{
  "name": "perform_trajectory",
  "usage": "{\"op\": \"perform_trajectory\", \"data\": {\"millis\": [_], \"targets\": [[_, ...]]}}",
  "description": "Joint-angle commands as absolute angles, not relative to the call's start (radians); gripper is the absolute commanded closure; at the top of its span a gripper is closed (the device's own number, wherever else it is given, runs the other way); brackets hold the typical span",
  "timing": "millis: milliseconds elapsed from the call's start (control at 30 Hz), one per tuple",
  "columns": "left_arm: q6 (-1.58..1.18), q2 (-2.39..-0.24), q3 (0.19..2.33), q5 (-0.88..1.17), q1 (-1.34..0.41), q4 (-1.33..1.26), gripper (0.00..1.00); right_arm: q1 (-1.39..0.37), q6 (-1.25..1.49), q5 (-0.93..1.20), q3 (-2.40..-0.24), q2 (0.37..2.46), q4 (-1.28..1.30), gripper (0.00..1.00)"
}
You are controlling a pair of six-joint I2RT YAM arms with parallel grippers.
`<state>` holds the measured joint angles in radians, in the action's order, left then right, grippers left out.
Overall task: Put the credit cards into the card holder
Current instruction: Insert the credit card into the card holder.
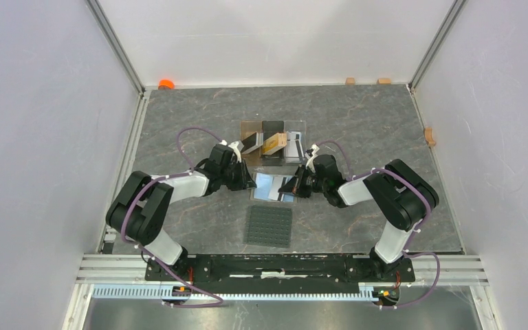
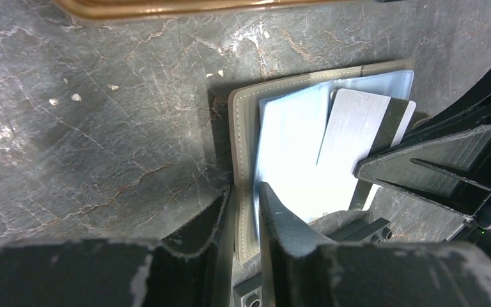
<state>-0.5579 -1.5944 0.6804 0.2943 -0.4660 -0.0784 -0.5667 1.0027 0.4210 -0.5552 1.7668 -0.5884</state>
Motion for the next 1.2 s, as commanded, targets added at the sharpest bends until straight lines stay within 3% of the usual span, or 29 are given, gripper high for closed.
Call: {"op": "perform_trajectory", "data": {"millis": [0, 467, 1167], "targets": [[-0.539, -1.614, 0.669, 0.312, -0.463, -0.116, 0.77, -0.574, 0.967, 0.419, -0.545, 1.798, -0.446, 1.0], [-0.54, -1.638, 0.664, 0.365, -0.462, -0.171, 0.82, -0.576, 0.973, 0.447, -0.602, 1.843, -0.353, 1.0], [-0.591, -1.656, 0.628, 0.449, -0.463, -0.257, 0.86, -0.601, 1.018, 0.392, -0.632, 1.855, -0.419, 0.98]]}}
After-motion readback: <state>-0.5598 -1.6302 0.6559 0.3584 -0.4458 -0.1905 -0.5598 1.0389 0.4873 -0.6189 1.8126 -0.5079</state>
